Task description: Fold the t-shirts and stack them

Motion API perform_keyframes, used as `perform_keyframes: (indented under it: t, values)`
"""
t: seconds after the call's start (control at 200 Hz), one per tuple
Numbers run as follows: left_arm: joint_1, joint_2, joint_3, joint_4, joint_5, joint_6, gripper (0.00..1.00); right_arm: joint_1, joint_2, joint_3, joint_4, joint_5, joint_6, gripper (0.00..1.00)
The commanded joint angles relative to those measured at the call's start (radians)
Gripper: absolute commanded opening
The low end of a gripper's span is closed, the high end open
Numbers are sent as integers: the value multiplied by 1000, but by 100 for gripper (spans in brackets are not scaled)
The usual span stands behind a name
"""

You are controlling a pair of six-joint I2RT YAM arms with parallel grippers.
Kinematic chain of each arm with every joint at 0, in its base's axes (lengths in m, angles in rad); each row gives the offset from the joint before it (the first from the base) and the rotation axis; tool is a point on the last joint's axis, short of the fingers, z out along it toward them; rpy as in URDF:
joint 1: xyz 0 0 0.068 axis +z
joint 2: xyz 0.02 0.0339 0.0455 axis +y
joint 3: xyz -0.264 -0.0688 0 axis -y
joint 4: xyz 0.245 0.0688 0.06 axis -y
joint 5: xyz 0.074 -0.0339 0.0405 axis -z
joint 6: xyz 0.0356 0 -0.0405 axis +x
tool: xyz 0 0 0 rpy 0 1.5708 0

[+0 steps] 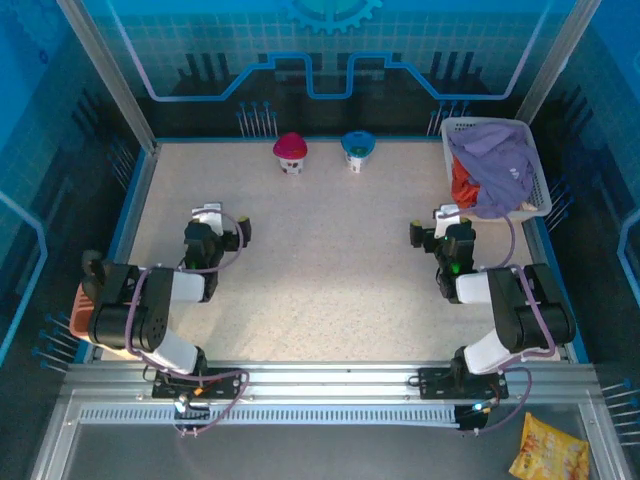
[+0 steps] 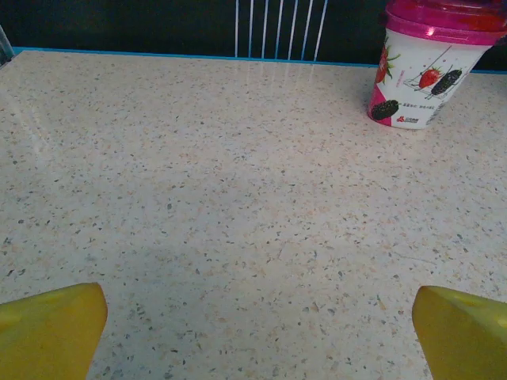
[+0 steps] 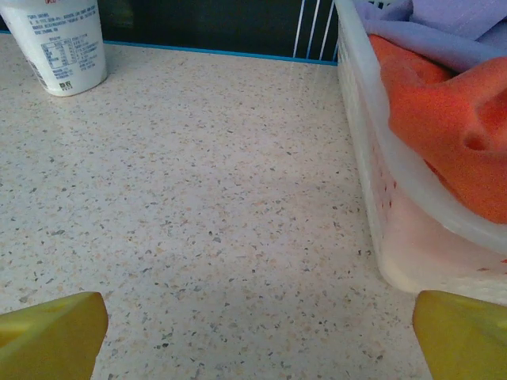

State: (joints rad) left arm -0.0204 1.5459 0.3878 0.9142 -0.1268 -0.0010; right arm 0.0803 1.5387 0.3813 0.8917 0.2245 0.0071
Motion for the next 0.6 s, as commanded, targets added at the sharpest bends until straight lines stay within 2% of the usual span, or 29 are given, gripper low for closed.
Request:
perform_keyframes:
  t: [0.0,0.28,0.46,0.59]
  values:
    - [8,8,-7,12,1,-8,99,4,1,-2,37,-10,12,100]
    - [8,7,-8,13,3,-8,99,4,1,-2,38,-9,12,100]
    - [10,7,-26,44,-43,-27,99,4,2,-3,38,-10,13,100]
    - [5,8,-2,2,25,5,99,5,1,-2,38,-6,10,100]
